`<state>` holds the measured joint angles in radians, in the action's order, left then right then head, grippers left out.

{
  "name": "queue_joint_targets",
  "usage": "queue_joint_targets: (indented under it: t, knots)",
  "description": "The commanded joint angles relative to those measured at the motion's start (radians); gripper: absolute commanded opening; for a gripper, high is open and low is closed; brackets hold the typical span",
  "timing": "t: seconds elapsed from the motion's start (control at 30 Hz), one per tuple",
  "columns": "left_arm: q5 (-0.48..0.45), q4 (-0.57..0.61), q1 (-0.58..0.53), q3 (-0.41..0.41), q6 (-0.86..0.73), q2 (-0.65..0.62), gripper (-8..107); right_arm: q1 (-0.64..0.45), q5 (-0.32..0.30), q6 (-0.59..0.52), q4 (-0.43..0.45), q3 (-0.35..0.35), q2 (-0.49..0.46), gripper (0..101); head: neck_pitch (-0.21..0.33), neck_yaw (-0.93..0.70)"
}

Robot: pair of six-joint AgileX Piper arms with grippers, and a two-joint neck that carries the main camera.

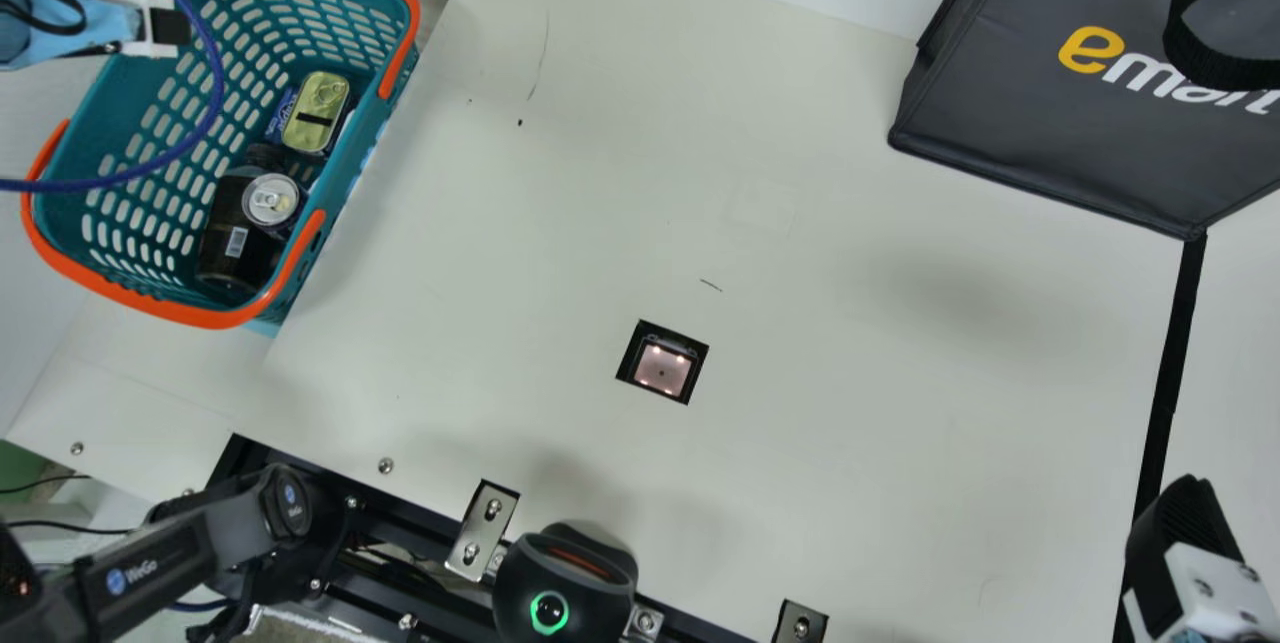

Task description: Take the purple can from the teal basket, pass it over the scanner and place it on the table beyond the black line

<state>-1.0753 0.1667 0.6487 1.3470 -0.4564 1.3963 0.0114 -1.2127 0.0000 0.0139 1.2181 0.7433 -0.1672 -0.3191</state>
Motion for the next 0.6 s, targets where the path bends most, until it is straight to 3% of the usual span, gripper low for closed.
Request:
queue_joint_targets:
  t: [0.0, 0.57]
  knots:
    - [0.008, -0.011, -0.015, 0.002, -0.006, 0.035, 90, 0.000, 0.000, 0.000, 0.000, 0.000, 0.000, 95, 0.029, -0.002]
    - [0.084, -0.071, -0.061, 0.009, 0.000, 0.266, 90, 0.000, 0.000, 0.000, 0.000, 0.000, 0.000, 95, 0.029, -0.002]
